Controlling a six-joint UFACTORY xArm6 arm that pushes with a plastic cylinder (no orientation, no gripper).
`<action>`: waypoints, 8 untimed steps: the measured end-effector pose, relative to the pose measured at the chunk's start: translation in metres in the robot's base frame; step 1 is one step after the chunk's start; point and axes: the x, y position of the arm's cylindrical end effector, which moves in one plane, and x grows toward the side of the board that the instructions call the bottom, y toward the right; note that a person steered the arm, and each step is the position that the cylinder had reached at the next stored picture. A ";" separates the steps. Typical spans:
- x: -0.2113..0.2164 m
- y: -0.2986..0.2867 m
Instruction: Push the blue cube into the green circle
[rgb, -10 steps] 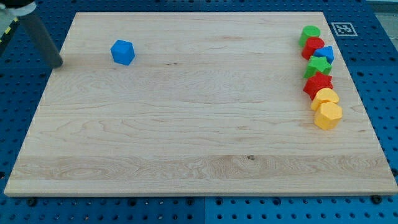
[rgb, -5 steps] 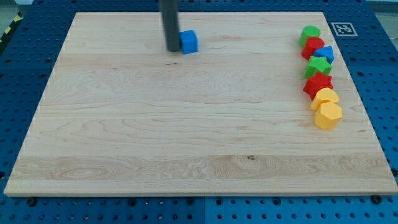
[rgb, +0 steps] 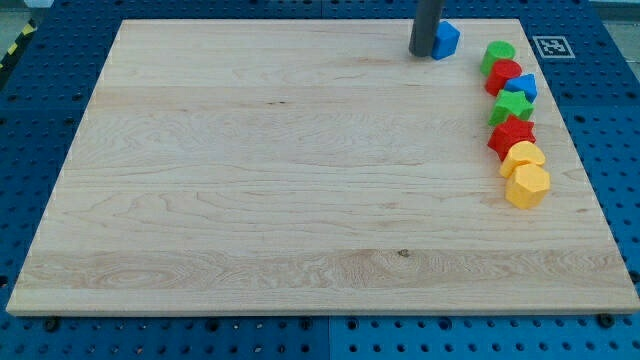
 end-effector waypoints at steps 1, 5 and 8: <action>-0.001 -0.002; -0.015 0.006; -0.070 0.033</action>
